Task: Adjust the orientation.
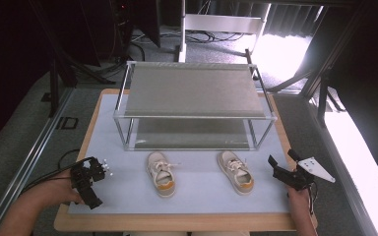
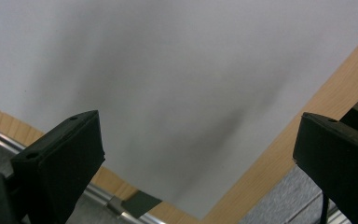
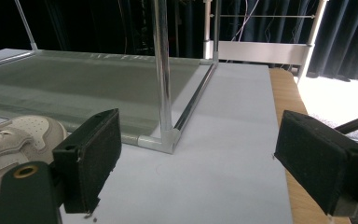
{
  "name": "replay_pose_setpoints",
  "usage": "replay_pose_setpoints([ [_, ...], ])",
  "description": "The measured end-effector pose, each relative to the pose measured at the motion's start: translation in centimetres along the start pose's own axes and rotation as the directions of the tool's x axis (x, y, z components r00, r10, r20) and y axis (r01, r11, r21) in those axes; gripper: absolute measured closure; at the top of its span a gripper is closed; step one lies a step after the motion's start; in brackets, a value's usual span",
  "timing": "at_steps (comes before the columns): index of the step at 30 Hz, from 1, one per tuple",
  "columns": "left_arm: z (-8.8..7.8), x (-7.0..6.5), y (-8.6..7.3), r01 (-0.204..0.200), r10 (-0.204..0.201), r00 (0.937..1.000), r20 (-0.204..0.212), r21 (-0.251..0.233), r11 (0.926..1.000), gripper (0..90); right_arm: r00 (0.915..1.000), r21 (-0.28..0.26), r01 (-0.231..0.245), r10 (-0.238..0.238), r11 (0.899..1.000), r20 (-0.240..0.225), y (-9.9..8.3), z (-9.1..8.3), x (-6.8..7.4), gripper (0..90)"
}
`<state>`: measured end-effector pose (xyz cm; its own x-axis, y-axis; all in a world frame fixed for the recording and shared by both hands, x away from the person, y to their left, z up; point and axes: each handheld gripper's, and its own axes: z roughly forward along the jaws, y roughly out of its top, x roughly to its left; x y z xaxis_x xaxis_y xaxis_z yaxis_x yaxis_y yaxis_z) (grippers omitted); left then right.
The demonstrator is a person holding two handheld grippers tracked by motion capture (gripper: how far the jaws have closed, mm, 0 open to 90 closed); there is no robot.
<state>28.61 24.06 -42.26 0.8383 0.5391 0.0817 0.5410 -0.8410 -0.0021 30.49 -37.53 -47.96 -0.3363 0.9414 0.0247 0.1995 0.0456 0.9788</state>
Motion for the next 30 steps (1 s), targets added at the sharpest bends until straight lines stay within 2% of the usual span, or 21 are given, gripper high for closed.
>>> replay_pose_setpoints([
  [7,-0.4,-0.5,0.7,-0.01,0.011,0.9996,0.028,-0.011,0.9999,1.4,1.0,0.001,0.0,0.0,1.0,-0.001,0.0,0.0,0.0,14.1],
  [10,-0.7,-0.8,1.1,-0.018,0.019,0.999,0.039,-0.031,0.9993,1.4,1.0,0.001,0.001,-0.001,1.0,-0.002,0.0,0.0,0.0,14.0],
  [14,-1.2,-1.3,1.8,-0.038,0.04,0.9979,0.051,-0.047,0.9982,1.4,1.0,0.002,0.0,0.0,1.0,-0.001,0.0,0.0,0.0,14.0],
  [18,-1.6,-1.8,2.6,-0.061,0.063,0.9966,0.053,-0.041,0.9973,1.5,1.0,0.002,0.001,-0.001,1.0,-0.001,0.0,0.0,0.0,14.1],
  [19,-1.7,-1.9,2.8,-0.065,0.068,0.9955,0.067,-0.046,0.9968,1.5,1.0,0.003,0.001,-0.001,1.0,-0.001,0.0,0.0,0.0,14.0],
  [23,-2.3,-2.3,3.5,-0.082,0.087,0.9941,0.064,-0.073,0.9939,1.4,1.0,0.002,0.002,-0.002,1.0,-0.002,0.0,0.0,0.0,14.1],
  [30,-3.3,-3.0,5.0,-0.125,0.13,0.9902,0.052,-0.08,0.9889,1.4,1.0,0.002,0.0,0.0,1.0,-0.003,0.0,0.0,0.0,14.0],
])
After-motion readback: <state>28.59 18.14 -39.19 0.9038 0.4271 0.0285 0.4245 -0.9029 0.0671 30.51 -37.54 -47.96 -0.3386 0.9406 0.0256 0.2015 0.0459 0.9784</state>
